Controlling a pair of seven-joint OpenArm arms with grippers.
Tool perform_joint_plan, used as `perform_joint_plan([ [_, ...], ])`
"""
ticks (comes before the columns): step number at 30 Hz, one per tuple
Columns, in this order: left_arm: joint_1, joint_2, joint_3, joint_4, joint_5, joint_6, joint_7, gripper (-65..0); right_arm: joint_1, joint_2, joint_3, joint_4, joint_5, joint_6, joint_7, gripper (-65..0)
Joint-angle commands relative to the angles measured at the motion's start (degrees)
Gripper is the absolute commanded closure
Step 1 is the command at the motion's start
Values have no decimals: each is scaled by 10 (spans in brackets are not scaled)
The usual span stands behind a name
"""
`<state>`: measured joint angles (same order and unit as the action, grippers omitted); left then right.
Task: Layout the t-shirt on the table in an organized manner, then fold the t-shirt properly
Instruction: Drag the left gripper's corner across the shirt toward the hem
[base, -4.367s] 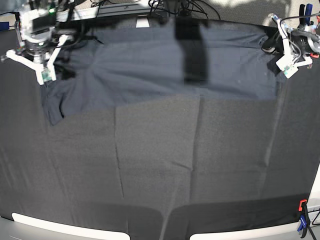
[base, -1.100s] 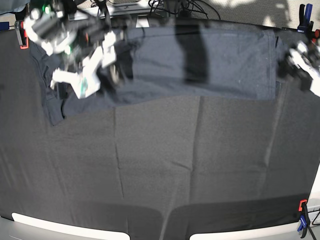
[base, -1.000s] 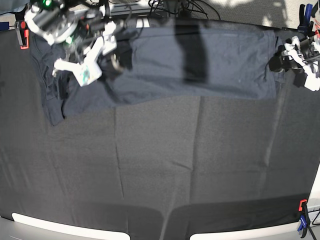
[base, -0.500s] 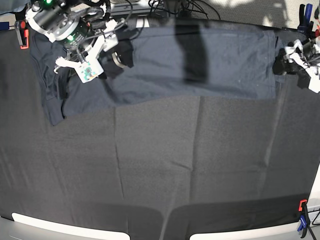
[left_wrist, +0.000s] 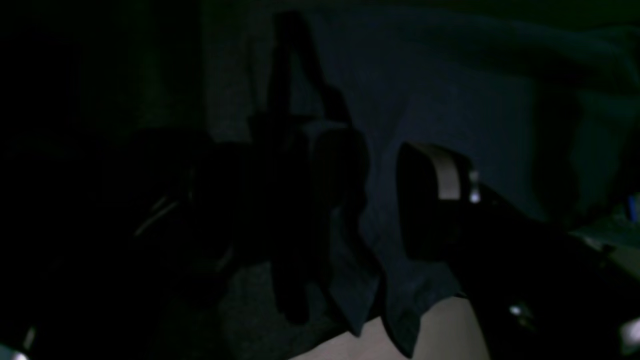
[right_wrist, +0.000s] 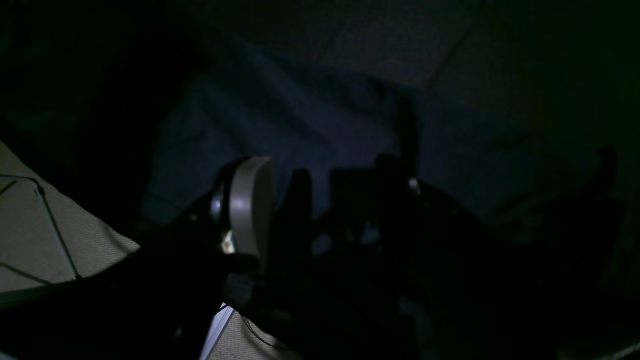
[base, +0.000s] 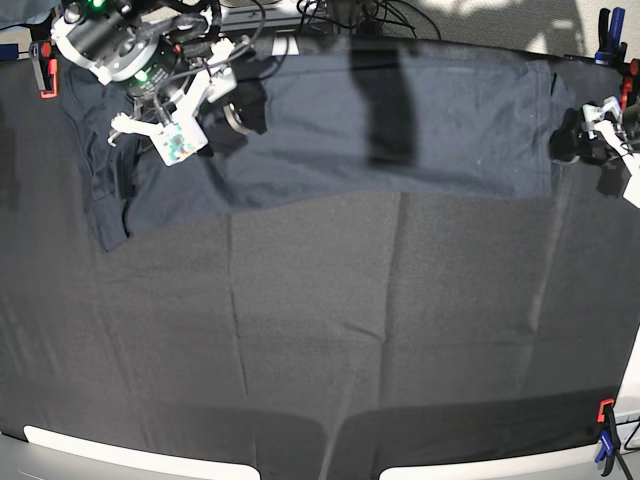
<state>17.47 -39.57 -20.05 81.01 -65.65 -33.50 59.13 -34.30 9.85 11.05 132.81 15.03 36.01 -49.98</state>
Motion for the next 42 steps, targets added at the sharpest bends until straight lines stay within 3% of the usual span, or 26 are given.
perform_joint_plan([
  [1,-4,-13,-6,-7,-18,-12,-3,-451,-2,3,2,10,7,13,7,-312],
  [6,-5,-13,-6,-79,-33,-37,-5,-450,-2,3,2,10,7,13,6,-312],
  [10,-5,-11,-6,-103,-162,-37,64,-450,-1,3,2,10,6,13,7,-312],
  [12,-5,-7,-6,-103,-194,-51,74,-450,-1,3,2,10,7,13,7,-312],
  [17,-4,26,-6,-103,-183,-65,64,-450,-1,3,2,10,6,13,7,-312],
  [23,-3,61,-6,-103,-79,-65,15,-450,-1,3,2,10,6,13,7,-312],
  [25,-3,63,-6,-101,-92,-65,31,-450,-1,3,2,10,6,13,7,-312],
  [30,-3,62,-6,-100,-194,-65,103,-449,-1,3,2,10,6,13,7,-312],
  [37,-3,72,-6,-101,-194,-65,84,-449,-1,3,2,10,7,13,7,-312],
  [42,-3,92,-6,-101,-135,-65,41,-448,-1,3,2,10,6,13,7,-312],
])
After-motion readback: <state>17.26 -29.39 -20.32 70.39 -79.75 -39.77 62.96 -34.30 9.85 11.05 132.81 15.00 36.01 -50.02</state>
